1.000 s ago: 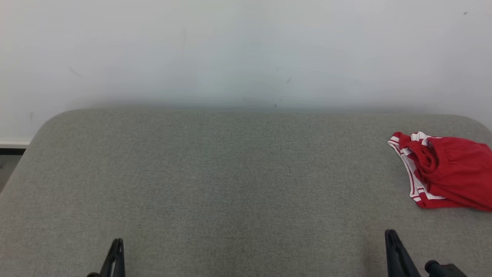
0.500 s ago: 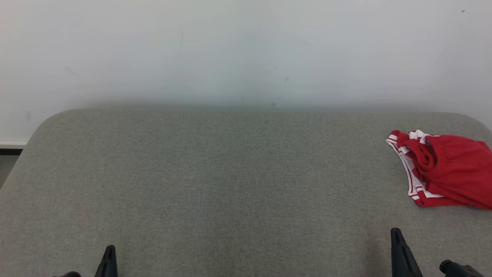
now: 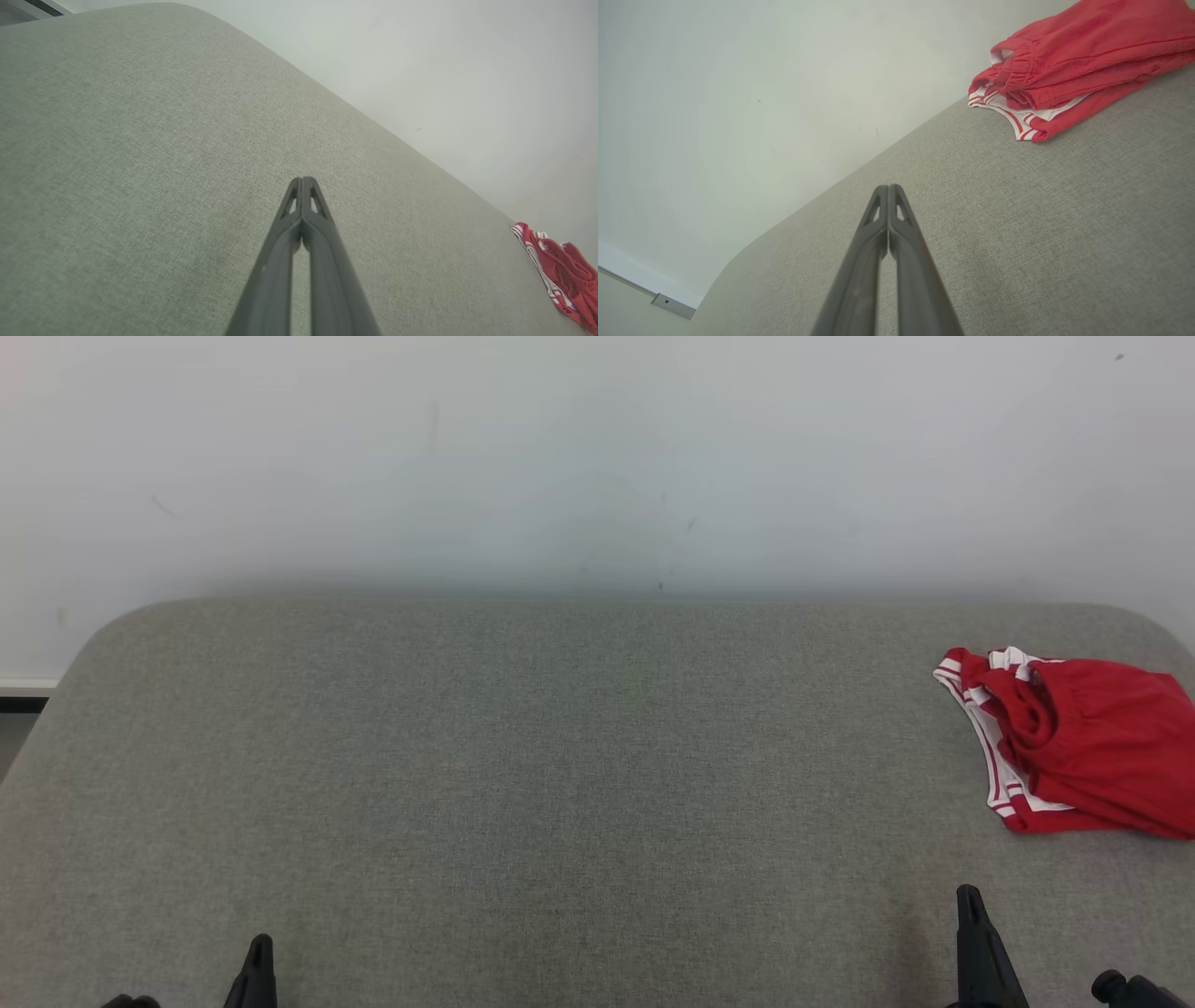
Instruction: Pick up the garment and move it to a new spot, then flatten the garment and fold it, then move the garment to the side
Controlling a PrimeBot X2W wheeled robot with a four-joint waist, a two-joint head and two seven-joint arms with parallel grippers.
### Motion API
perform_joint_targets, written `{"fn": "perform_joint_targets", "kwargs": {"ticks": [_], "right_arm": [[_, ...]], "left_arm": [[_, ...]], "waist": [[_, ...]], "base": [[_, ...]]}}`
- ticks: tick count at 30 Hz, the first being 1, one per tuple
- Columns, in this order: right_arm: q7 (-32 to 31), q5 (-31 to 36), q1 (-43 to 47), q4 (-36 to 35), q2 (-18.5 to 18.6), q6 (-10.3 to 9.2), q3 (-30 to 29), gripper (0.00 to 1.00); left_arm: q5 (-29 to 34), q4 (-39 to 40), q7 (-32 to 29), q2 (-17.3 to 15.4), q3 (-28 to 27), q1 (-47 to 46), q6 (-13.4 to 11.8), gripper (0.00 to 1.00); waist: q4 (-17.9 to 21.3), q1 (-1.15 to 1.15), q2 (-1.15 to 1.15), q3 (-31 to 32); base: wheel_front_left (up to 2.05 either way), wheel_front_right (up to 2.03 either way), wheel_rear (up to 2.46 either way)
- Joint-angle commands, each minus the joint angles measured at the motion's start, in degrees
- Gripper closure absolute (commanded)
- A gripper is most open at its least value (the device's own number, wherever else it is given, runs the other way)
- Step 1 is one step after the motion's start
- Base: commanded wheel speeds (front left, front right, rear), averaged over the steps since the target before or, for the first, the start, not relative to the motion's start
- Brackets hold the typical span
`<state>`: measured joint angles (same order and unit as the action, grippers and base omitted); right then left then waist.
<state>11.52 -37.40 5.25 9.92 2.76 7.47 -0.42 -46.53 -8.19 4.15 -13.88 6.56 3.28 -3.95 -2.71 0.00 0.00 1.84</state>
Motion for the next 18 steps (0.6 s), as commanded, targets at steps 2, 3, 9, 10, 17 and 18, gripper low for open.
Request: {"fn": "perform_joint_targets", "kwargs": {"ticks": [2,3,9,10,17,18], "right_arm": [[-0.39,-3.36,0.12,-1.50,0.15,0.01,0.20,1.00],[-0.49,-4.21,0.12,-1.64,0.15,0.01,0.25,1.00],[-1.13,-9.07,0.29,-2.43,0.16,0.01,0.51,1.00],[-1.24,-9.80,0.33,-2.55,0.16,0.01,0.55,1.00],[-1.94,-15.01,0.56,-3.46,0.17,0.02,0.85,1.00],[-1.96,-15.74,0.60,-3.56,0.17,0.02,0.89,1.00]], "left_arm": [[-2.96,0.78,-0.90,0.22,-1.45,-1.37,0.83,1.00],[-3.66,0.79,-1.19,0.36,-1.71,-1.39,1.03,1.00],[-7.93,0.81,-2.88,1.18,-3.29,-1.54,2.04,1.00],[-8.64,0.81,-3.16,1.32,-3.53,-1.56,2.15,1.00],[-13.24,0.82,-5.00,2.19,-5.27,-1.74,3.23,1.00],[-13.77,0.82,-5.27,2.31,-5.51,-1.75,3.41,1.00]], "waist": [[0.08,0.00,0.00,-0.06],[0.11,0.00,0.00,-0.08],[0.27,0.00,0.00,-0.20],[0.30,0.00,0.00,-0.22],[0.50,0.00,0.00,-0.36],[0.53,0.00,0.00,-0.38]], "base": [[0.00,0.00,0.00],[0.00,0.00,0.00],[0.00,0.00,0.00],[0.00,0.00,0.00],[0.00,0.00,0.00],[0.00,0.00,0.00]]}}
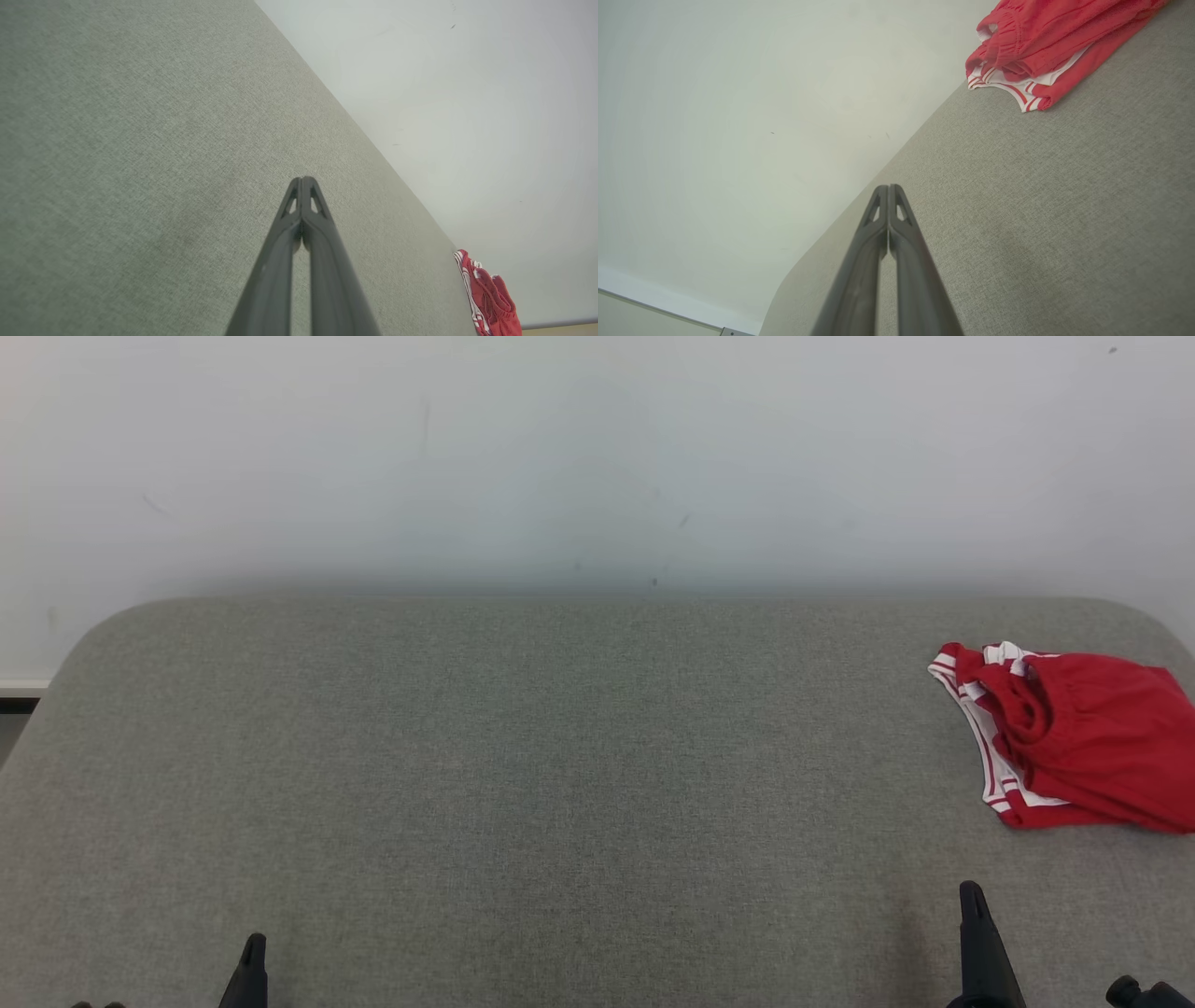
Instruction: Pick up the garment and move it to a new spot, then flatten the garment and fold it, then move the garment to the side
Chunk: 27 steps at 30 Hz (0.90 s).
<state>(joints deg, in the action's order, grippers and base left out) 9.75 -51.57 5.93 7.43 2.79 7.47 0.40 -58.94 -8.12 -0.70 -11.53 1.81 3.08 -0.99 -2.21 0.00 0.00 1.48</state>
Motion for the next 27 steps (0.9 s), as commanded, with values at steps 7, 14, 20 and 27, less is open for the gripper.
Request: {"fn": "perform_joint_targets", "kwargs": {"ticks": [7,14,20,27], "right_arm": [[-0.83,-6.35,0.15,-1.88,0.16,0.02,0.34,1.00],[-1.43,-10.84,0.37,-2.66,0.16,0.02,0.59,1.00],[-1.90,-14.45,0.53,-3.18,0.17,0.03,0.80,1.00],[-2.42,-18.48,0.75,-3.90,0.18,0.03,1.03,1.00]], "left_arm": [[-5.57,0.75,-2.16,0.86,-2.39,-1.53,1.44,1.00],[-9.48,0.74,-3.87,1.65,-3.97,-1.68,2.36,1.00],[-12.56,0.73,-5.18,2.36,-5.28,-1.83,3.17,1.00],[-15.98,0.72,-6.73,3.12,-6.69,-1.98,3.98,1.00]], "waist": [[0.22,0.00,0.00,-0.16],[0.42,0.00,0.00,-0.30],[0.59,0.00,0.00,-0.42],[0.78,0.00,0.00,-0.56]], "base": [[0.00,0.00,0.00],[0.00,0.00,0.00],[0.00,0.00,0.00],[0.00,0.00,0.00]]}}
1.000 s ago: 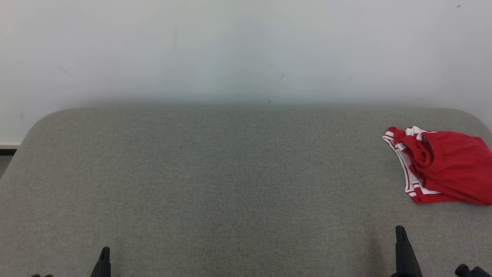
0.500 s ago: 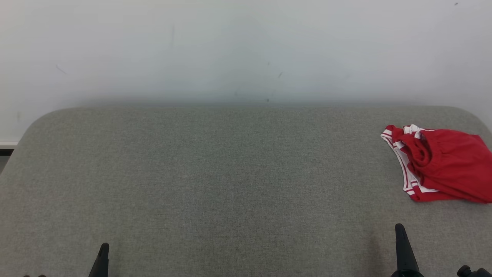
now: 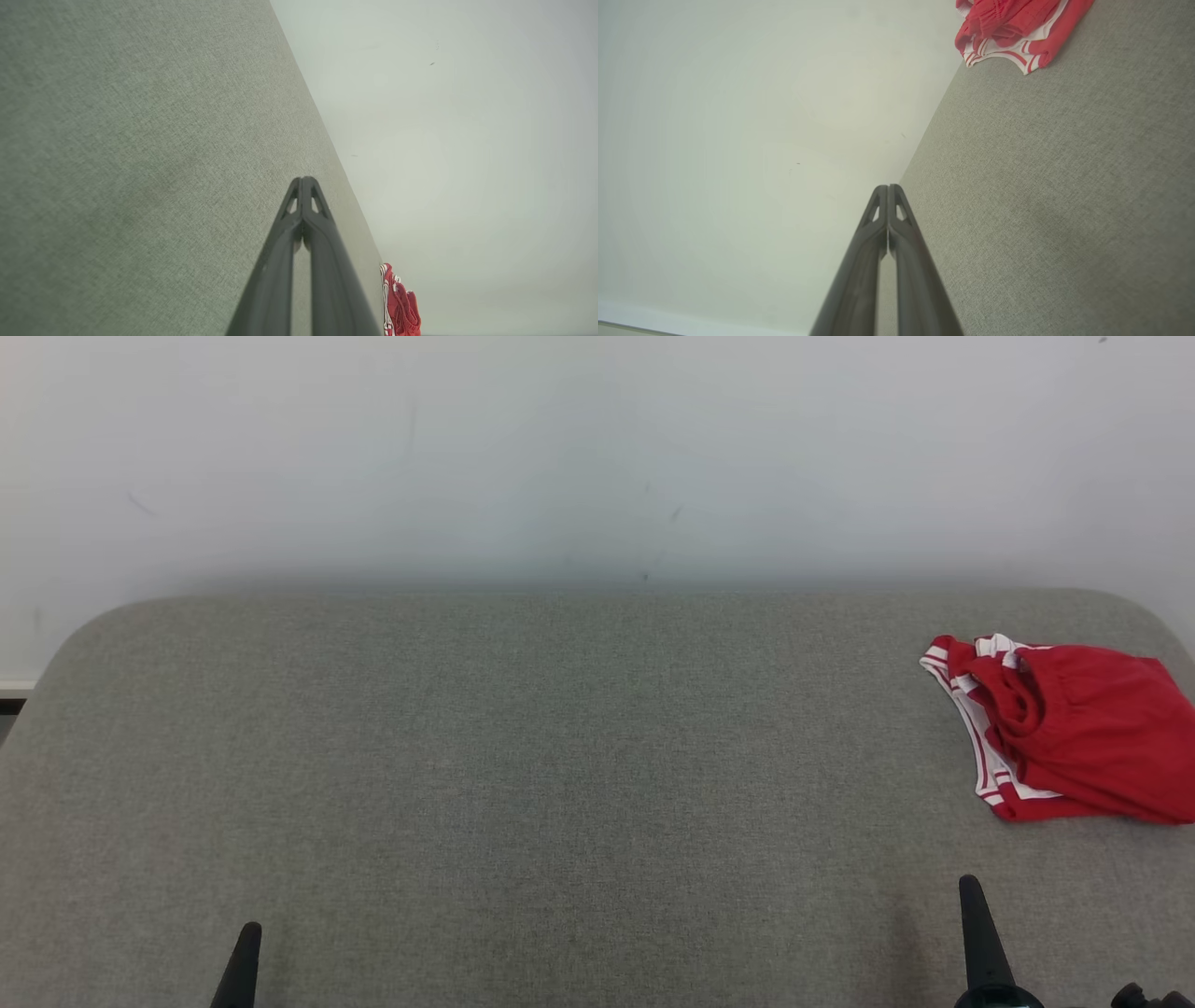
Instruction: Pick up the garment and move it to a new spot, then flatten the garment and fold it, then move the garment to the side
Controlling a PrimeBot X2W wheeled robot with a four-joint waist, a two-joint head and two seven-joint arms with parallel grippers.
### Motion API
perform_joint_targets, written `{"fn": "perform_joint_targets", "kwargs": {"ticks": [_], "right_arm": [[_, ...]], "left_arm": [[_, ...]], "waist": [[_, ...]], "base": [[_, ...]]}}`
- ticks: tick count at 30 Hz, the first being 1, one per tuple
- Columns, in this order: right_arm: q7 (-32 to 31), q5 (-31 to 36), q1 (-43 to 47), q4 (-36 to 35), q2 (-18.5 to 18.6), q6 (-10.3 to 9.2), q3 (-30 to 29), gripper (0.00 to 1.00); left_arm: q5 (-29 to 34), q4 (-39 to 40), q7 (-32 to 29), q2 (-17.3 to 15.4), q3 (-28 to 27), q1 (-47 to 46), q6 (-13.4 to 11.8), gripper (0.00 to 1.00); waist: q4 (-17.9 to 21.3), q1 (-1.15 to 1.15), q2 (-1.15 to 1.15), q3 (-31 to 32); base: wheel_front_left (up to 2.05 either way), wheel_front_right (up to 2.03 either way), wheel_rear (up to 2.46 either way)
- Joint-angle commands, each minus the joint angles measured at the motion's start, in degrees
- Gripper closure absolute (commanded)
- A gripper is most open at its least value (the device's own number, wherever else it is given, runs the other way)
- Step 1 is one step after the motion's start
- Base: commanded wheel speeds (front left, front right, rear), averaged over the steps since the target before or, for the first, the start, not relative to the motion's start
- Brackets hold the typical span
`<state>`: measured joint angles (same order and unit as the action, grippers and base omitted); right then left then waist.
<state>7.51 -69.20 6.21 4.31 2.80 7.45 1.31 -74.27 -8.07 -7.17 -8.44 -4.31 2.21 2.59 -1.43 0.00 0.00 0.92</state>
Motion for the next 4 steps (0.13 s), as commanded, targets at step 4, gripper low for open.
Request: {"fn": "perform_joint_targets", "kwargs": {"ticks": [4], "right_arm": [[-0.45,-2.96,0.56,-1.15,0.16,0.04,0.24,1.00]], "left_arm": [[-2.65,0.65,-1.07,0.44,-1.34,-1.17,0.83,1.00]], "waist": [[0.12,0.00,0.00,-0.09]], "base": [[0.00,0.00,0.00]]}}
